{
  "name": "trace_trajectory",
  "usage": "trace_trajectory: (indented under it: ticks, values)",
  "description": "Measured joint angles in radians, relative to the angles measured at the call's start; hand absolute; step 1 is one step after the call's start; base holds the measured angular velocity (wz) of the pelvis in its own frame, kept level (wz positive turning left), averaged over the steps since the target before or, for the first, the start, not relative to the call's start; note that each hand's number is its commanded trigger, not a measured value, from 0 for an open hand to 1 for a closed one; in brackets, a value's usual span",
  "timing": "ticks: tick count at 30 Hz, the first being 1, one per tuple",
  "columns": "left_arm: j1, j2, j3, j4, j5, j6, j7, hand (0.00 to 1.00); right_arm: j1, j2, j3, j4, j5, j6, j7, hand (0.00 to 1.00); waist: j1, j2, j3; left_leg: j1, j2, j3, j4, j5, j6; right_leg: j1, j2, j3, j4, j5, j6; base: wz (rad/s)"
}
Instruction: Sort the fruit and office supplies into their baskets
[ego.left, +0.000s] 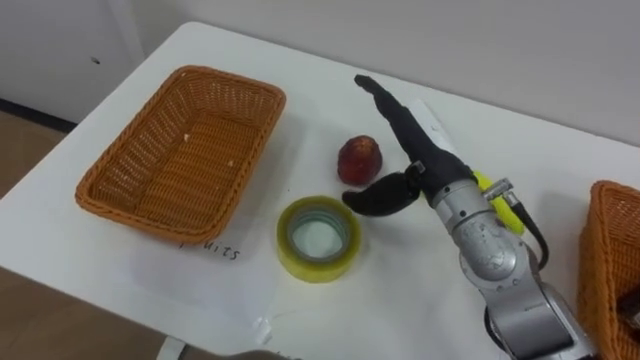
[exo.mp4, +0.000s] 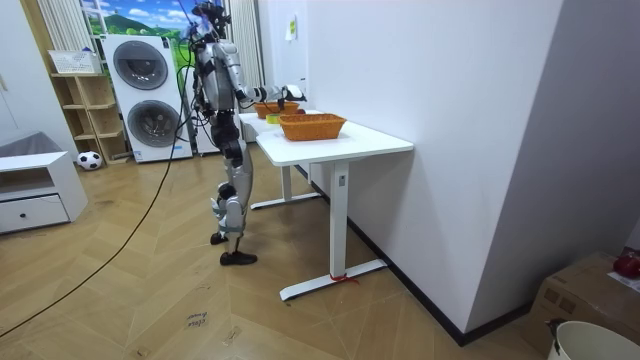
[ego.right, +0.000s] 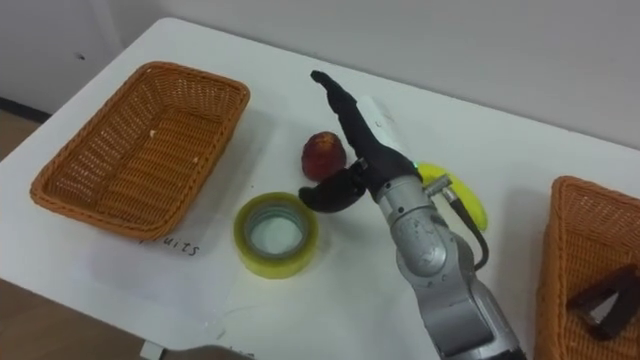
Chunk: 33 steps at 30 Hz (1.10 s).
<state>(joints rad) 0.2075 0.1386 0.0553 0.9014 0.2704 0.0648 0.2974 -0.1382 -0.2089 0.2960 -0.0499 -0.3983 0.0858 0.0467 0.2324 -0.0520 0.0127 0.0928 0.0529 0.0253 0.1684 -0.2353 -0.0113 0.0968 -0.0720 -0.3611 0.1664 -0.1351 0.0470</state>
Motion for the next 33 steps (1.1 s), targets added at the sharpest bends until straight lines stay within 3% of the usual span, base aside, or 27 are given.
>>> trace_trajectory:
  ticks: [7,21,26,33]
  values:
    - [-0.005,0.006,-0.001,0.0,0.005,0.001,-0.02,0.0,-0.003,0.01,0.051,-0.001,-0.022,0.002,0.0,0.0,0.021,-0.003,-0.0021,-0.015,0.0,-0.005,0.001,0.0,0.0,-0.01,0.001,0.003,-0.002,0.0,0.0,0.01]
    - [-0.003,0.009,-0.002,0.004,-0.004,0.005,-0.02,0.0,-0.035,0.019,0.077,-0.002,-0.044,0.002,0.0,0.0,0.017,0.002,-0.0043,-0.024,-0.006,-0.014,0.001,0.0,0.0,-0.01,-0.002,0.002,-0.017,0.0,0.0,0.02]
    - [-0.004,0.015,-0.038,0.003,-0.005,0.001,-0.024,0.0,-0.035,0.018,0.079,-0.002,-0.044,0.001,0.001,0.0,0.015,0.001,-0.0047,-0.024,-0.006,-0.014,0.0,0.0,0.0,-0.01,-0.002,0.002,-0.017,0.0,0.0,0.0]
    - [-0.02,0.014,-0.041,0.003,-0.005,-0.001,-0.034,0.0,-0.034,-0.008,0.123,0.0,-0.066,0.001,0.024,0.0,0.014,-0.008,-0.0039,-0.023,-0.008,-0.013,-0.003,0.0,0.0,-0.008,-0.003,0.003,-0.017,0.0,0.0,0.0]
